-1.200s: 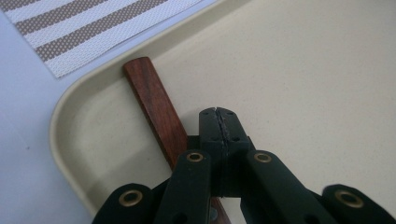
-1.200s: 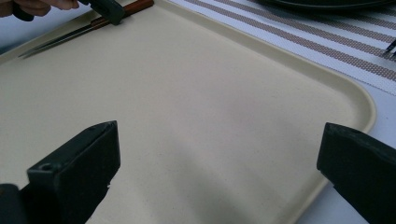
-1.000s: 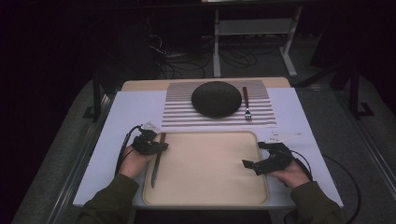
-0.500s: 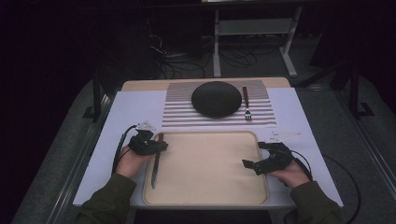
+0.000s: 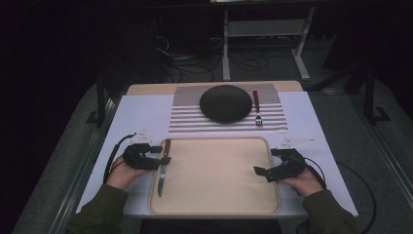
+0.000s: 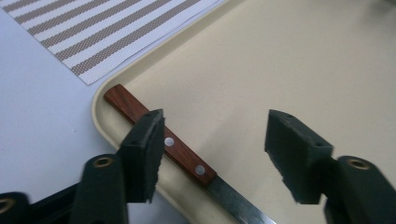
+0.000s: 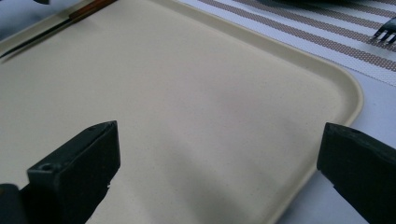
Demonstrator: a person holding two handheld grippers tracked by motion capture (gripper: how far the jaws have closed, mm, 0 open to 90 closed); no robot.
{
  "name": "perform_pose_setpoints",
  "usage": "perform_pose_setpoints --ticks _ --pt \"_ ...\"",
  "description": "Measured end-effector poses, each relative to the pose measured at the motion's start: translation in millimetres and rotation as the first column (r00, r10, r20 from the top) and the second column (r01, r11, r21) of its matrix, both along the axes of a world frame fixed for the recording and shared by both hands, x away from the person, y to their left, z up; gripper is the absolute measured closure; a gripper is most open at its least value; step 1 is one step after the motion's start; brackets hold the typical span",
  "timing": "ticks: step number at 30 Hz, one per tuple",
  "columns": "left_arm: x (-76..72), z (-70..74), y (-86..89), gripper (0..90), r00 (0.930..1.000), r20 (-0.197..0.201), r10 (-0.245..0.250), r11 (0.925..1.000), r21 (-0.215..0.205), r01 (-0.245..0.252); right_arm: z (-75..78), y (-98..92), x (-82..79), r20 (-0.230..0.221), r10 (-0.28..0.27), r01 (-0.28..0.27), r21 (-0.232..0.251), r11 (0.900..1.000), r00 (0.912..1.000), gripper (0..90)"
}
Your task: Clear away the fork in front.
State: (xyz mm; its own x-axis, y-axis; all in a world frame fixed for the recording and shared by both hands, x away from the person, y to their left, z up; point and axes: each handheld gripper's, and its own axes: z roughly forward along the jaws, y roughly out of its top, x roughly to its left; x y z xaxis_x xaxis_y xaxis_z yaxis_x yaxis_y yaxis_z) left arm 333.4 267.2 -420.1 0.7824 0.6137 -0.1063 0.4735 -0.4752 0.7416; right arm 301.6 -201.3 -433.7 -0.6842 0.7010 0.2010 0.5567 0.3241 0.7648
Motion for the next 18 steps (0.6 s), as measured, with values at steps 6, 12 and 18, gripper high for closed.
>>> perform_pose_setpoints --ticks 6,12,18 --pt "-11.5 -4.0 7.7 26.6 0.9994 0.030 -0.017 0.9993 -0.033 0.018 -1.0 -0.5 2.0 -0.007 -0.011 0.011 -0.006 1.000 0.9999 0.0" --pt "-18.9 -9.5 15.9 13.0 0.9986 0.047 -0.024 0.9976 -0.064 0.027 0.7 0.5 4.9 -0.009 -0.015 0.015 -0.009 1.000 0.9999 0.0" --pt "-21.8 -12.5 18.3 0.0 0.9980 0.050 -0.038 0.9967 -0.069 0.041 3.4 4.6 11.4 -0.009 0.000 0.000 -0.016 1.000 1.0000 0.0"
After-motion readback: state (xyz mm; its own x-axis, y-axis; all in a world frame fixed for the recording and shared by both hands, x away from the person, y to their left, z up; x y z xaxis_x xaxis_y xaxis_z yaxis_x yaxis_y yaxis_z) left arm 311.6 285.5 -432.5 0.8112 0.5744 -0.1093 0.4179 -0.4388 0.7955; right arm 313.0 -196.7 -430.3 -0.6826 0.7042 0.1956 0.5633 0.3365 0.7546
